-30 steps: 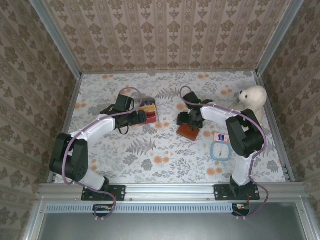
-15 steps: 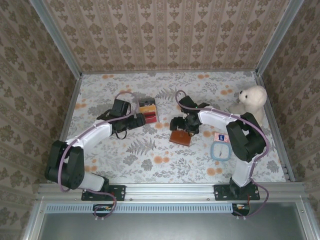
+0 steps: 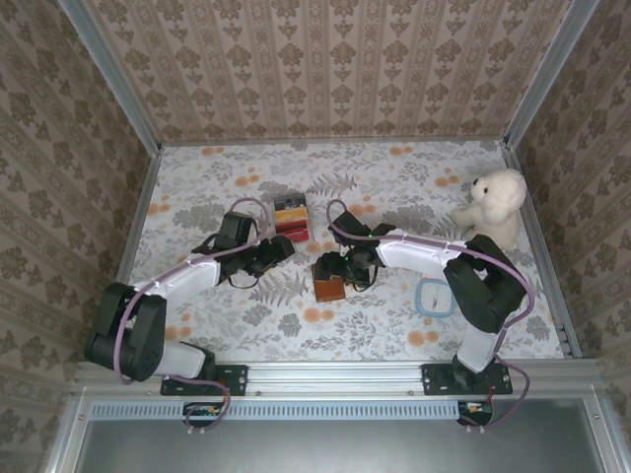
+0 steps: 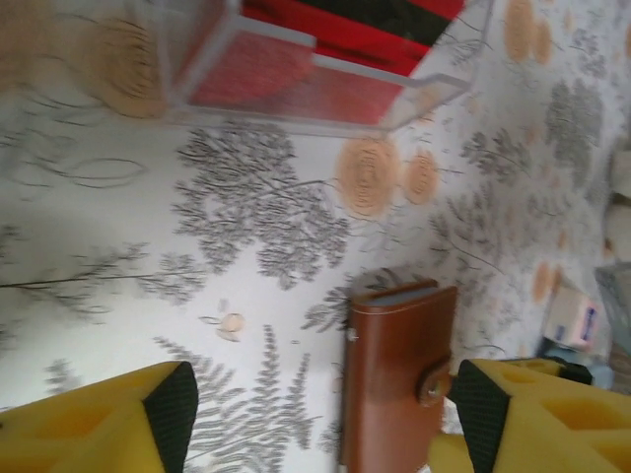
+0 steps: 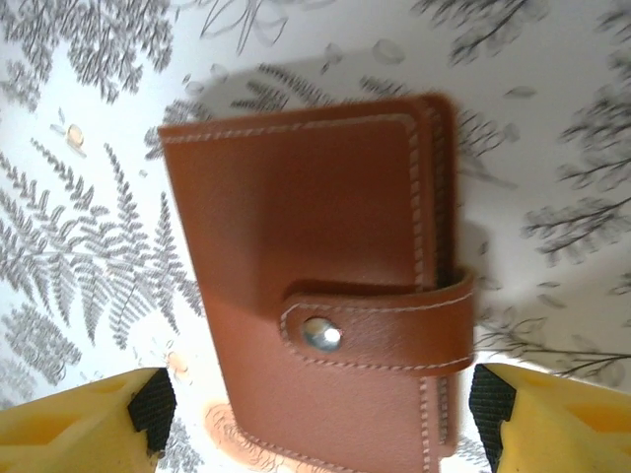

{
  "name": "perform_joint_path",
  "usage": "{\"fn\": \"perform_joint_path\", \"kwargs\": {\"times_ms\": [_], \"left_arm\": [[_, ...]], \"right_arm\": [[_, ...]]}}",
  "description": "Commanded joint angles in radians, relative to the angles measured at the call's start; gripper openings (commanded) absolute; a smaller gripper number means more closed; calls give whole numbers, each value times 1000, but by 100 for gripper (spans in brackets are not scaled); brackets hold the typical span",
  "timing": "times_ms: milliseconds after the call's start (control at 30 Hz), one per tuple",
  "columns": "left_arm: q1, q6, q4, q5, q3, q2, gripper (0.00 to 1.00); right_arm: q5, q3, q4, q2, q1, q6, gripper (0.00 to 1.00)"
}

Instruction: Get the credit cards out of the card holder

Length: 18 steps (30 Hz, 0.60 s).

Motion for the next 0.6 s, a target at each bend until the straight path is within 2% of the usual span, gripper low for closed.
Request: {"fn": "perform_joint_path", "kwargs": {"times_ms": [0,67,100,167,333,567], "left_arm": [[-25,-31,74,111,-2,36,66],[-32,-39,81,115,-2,61,60],[-69,-46,87,119,-2,72,57],[-90,-57,102,123,-4,90,52],[-127,-67,113,120,-1,134,48],[-162,-83,150,131,-2,195,41]], "right_arm": [[77,5,-22,-40,-10,1,80],[68,2,-20,-35,-14,-3,75],[63,-1,-15,-29,-16,-5,72],[52,-5,-7,-19,-19,-6,66],[10,-7,17,18,-26,-2,54],[-16,-13,44,45,-27,6,51]]}}
